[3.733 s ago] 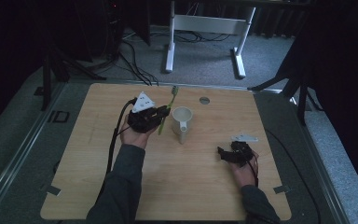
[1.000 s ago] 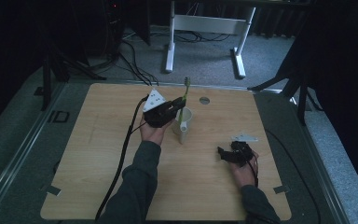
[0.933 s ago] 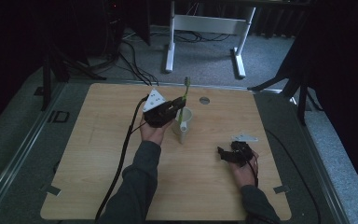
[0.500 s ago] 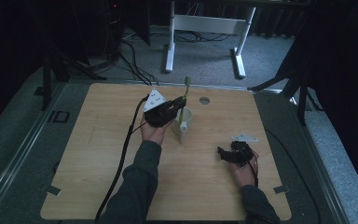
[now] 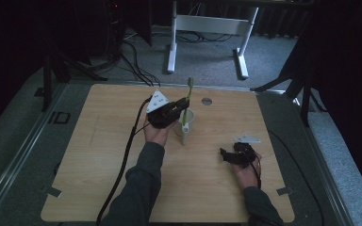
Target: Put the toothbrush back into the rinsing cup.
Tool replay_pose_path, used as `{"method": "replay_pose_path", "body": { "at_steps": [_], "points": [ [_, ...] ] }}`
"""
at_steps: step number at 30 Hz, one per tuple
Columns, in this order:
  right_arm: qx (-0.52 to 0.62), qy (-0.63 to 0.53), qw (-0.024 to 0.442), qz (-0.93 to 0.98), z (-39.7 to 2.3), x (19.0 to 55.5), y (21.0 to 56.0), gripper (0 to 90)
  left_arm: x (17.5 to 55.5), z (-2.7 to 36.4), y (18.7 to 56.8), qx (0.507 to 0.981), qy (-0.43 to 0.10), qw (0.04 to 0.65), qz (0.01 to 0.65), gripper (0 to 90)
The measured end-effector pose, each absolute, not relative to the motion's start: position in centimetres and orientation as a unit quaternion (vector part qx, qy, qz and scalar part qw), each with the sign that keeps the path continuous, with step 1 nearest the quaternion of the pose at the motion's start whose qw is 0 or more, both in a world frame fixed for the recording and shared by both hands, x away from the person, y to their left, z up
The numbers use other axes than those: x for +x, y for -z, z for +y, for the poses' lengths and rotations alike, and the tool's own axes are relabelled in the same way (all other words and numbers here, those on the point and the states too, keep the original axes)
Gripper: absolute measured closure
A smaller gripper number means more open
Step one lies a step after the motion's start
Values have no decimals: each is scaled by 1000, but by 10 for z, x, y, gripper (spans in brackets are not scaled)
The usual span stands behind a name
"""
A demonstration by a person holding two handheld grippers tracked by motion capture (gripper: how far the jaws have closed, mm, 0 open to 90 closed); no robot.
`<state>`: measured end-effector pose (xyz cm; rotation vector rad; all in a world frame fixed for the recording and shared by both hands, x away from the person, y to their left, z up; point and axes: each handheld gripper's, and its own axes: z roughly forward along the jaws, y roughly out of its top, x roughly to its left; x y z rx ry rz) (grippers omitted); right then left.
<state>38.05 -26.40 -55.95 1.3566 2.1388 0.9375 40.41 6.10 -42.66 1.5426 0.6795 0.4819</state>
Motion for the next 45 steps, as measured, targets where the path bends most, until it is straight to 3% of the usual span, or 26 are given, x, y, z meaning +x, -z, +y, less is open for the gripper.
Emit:
{"method": "replay_pose_path", "body": {
  "at_steps": [45],
  "points": [
    [491,-339,218,773,-264,380,559,273,411,52,446,691,-205,624,303,818]
  ]
}}
